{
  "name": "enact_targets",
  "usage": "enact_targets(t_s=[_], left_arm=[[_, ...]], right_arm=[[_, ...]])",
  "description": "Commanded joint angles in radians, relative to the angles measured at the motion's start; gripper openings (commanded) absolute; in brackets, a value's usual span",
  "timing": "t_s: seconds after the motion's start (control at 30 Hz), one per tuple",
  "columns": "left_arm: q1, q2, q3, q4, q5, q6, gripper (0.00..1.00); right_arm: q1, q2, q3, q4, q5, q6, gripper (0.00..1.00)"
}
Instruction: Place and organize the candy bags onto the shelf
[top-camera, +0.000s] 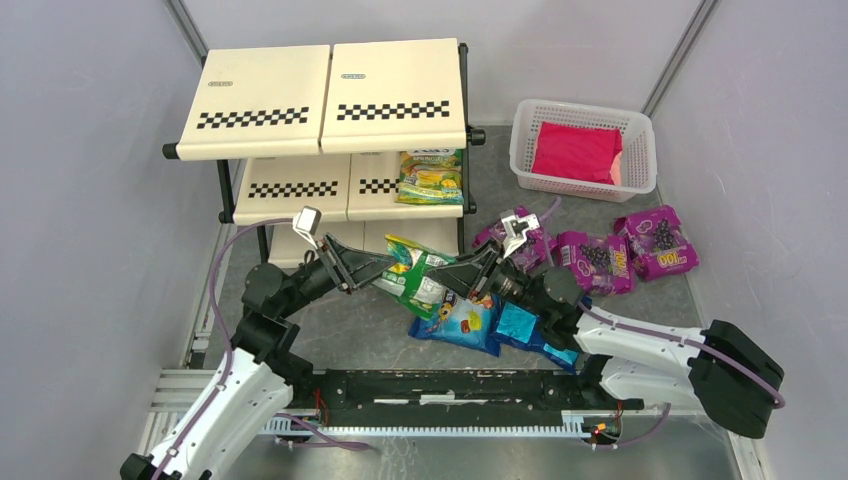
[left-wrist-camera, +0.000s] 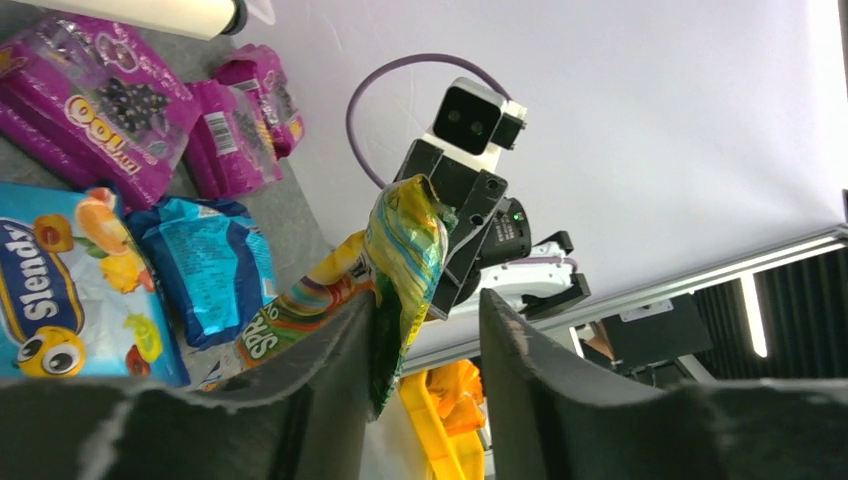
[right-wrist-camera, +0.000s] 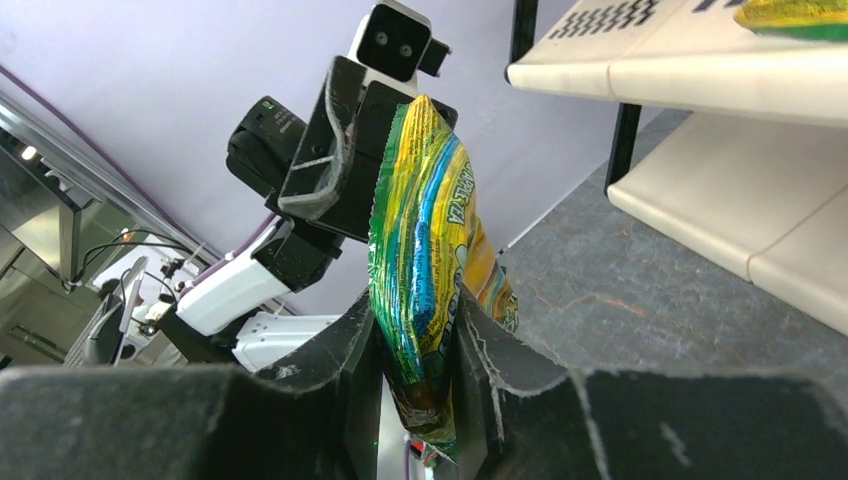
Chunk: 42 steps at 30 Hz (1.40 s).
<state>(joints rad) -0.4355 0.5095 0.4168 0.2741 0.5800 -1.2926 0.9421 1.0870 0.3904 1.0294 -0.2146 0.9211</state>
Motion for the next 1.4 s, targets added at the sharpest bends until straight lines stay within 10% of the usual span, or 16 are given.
enact_targets(t_s=[0.0,0.37,0.5,0.9,1.37], left_arm=[[-0.004,-0.011,0.039,-0.084,-0.007,0.030,0.57],[-0.004,-0.068,0.155,-0.528,-0.202,0.268,0.99],[-0.003,-0.115,0.143,-0.543,-0.241,0.272,1.00],[-0.003,-0.171,-0.095,0.032,-0.050,-0.003,1.00],[-0.004,-0.093,-0.067,0.317,-0.026,-0.086,1.00]], right_arm=[[0.009,-0.062,-0.020,0.032,0.051,0.030,0.18],[0.003,-0.190,-0.034,-0.098,0.127,0.041,0.04],[0.002,-0.211,-0.043,-0.035,0.168,0.105,0.02],[0.007,-0.073,0.078,0.177,0.207,0.329,0.01],[0.109,0.142,0.188,0.245,0.425,0.425,0.01]])
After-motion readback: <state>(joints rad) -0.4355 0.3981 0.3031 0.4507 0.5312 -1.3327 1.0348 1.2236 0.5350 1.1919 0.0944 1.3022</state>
